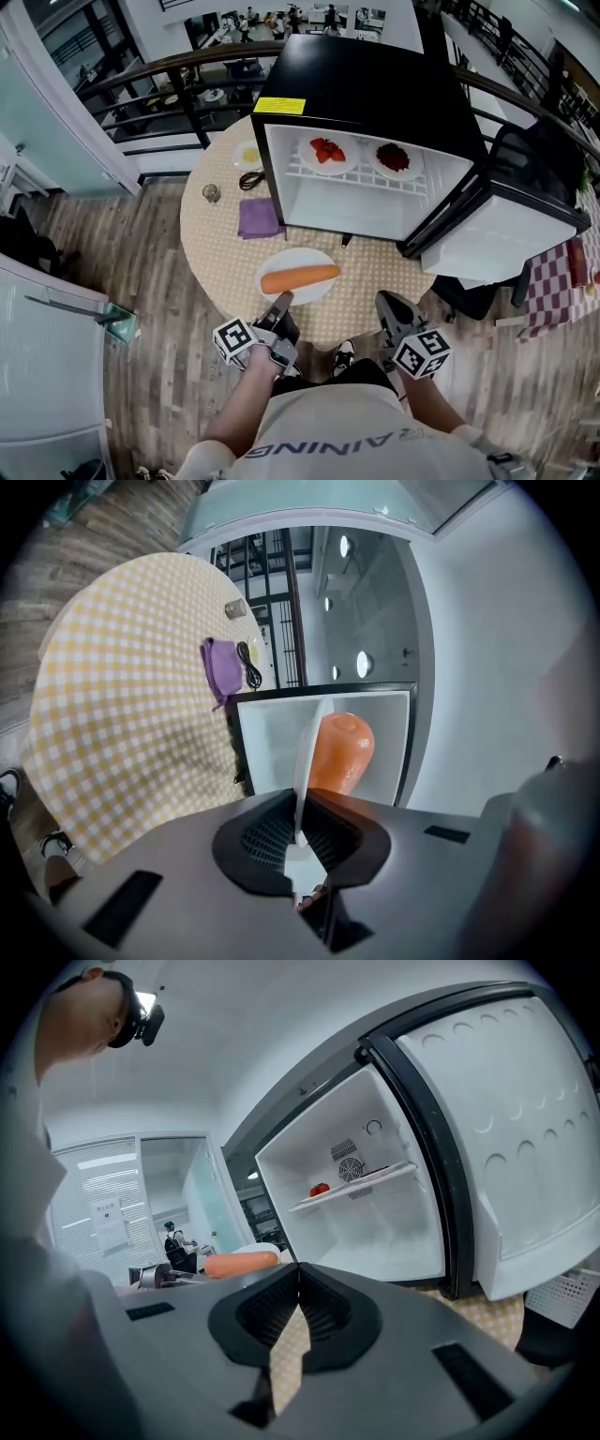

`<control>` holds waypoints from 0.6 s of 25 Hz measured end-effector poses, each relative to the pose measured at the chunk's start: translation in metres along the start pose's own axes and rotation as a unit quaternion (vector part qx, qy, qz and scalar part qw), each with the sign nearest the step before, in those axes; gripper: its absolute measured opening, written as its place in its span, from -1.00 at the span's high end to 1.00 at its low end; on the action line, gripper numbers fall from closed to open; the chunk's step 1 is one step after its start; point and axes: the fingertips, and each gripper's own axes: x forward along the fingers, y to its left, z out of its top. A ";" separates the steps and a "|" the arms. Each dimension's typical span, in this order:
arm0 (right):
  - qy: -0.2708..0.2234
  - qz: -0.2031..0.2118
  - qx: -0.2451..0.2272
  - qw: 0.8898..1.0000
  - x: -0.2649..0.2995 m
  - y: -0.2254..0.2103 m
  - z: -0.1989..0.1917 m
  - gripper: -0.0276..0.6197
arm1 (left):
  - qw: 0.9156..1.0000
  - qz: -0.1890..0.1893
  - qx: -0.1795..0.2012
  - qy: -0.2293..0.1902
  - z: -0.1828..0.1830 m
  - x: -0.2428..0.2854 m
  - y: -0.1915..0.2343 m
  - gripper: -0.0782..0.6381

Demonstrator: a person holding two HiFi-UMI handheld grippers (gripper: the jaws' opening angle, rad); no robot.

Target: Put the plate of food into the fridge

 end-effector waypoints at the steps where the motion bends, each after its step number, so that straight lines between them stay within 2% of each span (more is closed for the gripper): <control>1: 0.002 0.005 0.000 1.000 0.003 -0.005 0.002 0.85 | 1.000 0.005 0.004 -0.003 0.001 0.007 0.002 0.71; 10: 0.036 0.042 0.001 0.998 0.018 -0.034 -0.002 0.84 | 0.999 0.025 -0.009 -0.038 0.014 0.079 0.025 0.71; 15: 0.046 0.046 0.006 0.998 0.023 -0.037 -0.008 0.85 | 0.998 0.047 0.008 -0.044 0.029 0.122 0.046 0.71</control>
